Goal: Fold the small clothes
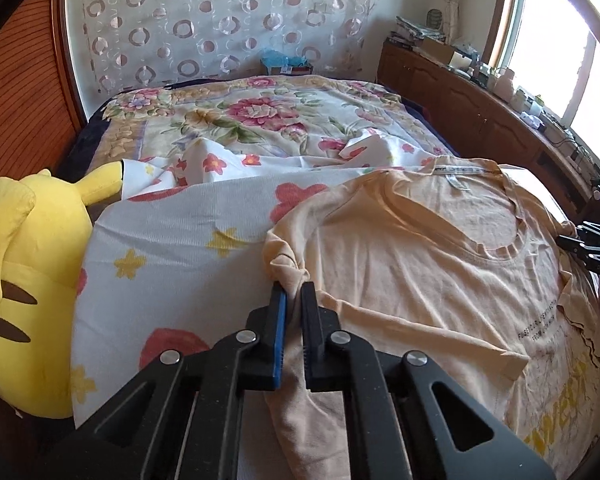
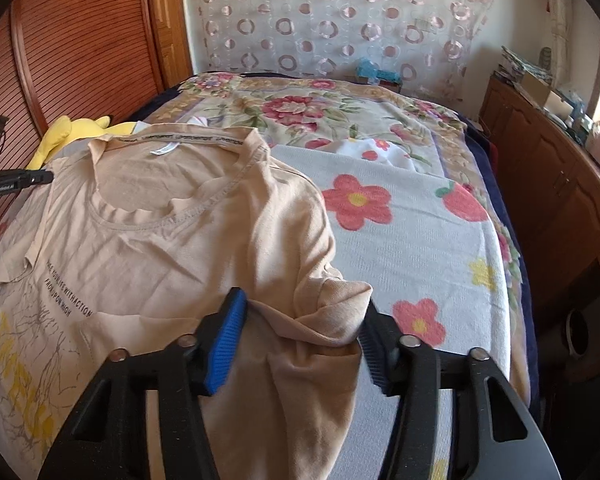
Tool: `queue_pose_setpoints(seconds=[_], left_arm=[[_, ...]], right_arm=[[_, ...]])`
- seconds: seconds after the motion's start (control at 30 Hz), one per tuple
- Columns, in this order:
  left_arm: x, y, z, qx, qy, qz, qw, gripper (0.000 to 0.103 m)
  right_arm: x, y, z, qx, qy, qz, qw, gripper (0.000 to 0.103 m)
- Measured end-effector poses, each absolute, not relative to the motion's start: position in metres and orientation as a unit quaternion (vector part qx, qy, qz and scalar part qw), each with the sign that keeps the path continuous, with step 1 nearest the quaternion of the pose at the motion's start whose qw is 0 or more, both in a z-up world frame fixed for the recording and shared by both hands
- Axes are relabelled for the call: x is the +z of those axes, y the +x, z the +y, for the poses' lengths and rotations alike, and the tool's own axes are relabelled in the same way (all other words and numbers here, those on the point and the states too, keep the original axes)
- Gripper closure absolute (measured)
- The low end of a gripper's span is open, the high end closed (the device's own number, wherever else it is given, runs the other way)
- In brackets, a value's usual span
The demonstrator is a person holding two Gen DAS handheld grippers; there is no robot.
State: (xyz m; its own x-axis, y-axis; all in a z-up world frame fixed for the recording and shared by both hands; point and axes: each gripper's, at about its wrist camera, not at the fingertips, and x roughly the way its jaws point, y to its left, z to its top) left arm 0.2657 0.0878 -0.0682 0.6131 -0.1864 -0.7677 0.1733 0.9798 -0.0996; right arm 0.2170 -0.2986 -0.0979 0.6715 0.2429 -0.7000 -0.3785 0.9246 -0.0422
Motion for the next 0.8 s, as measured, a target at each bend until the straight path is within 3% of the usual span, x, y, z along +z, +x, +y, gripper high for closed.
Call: queue_pose_setpoints(seconds=[0.03,0.13,0.53,0.8], left_arm=[[-0.064,0.262,0.086,-0.104,-0.009,0.423,0.9,0.096],[-0.047,0.243,0.08,-0.115,-0.017,0.397,0.91,0.097],[-0.003,0.151,0.063,-0.121,-0.002,0.333,0.935,0.097],[0.001,0.06,0.078,-0.103,-0.008,0.304,0.947,0.097]], right_arm=[[-0.097,0.216,-0.297,0.18,-0.097,0.365,0.908,0.081],[-0.097,0.21,-0.284,0.179,-0.125,0.361,0.906,0.093],[-0.056,0.123,-0.289,0.153,-0.101,0.261,0.948,0.095],[-0.061,0.028,-0.306,0.151,-0.076,0.225,0.96,0.096]])
